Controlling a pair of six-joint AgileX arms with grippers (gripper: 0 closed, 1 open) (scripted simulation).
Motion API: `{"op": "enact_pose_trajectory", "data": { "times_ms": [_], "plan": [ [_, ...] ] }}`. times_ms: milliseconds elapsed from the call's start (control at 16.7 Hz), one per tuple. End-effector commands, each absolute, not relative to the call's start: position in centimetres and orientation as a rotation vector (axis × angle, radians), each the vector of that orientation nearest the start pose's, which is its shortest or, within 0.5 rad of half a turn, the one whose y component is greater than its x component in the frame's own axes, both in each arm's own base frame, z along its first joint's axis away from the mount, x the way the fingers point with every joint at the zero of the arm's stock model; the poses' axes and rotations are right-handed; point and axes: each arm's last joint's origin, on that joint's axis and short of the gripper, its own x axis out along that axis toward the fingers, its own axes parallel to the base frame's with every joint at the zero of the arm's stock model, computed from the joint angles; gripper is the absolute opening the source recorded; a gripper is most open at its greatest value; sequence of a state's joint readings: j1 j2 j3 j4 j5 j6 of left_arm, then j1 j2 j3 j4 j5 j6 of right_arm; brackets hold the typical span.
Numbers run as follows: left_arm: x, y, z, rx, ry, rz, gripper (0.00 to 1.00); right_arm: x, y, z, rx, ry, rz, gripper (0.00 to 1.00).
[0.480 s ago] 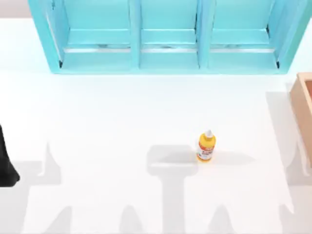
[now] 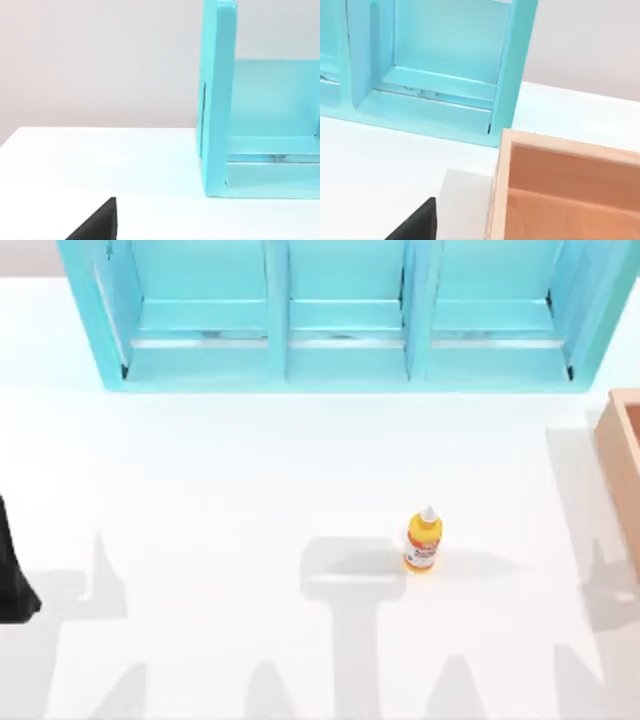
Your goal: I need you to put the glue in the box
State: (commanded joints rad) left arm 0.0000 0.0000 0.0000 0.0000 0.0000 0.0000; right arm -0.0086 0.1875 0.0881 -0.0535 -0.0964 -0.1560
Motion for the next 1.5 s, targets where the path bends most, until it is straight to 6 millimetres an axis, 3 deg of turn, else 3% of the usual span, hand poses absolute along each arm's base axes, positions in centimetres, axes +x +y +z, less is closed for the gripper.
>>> {"op": "enact_pose_trajectory", "data": {
  "times_ms": [420,780,1200,1500],
  "plan": [
    [10.6,-0.1,16.0,0.000,0.000,0.000,1.00,14.7,1.0,18.3,-0.346,0.404,0.436,1.00],
    [10.6,-0.1,16.0,0.000,0.000,0.000,1.00,18.5,1.5,18.6,-0.433,0.519,0.713,1.00],
    [10.6,-0.1,16.0,0.000,0.000,0.000,1.00,24.0,2.2,18.3,-0.514,0.489,1.021,1.00],
    [10.6,-0.1,16.0,0.000,0.000,0.000,1.00,28.2,2.8,15.8,-0.498,0.429,1.261,1.00]
  ]
}}
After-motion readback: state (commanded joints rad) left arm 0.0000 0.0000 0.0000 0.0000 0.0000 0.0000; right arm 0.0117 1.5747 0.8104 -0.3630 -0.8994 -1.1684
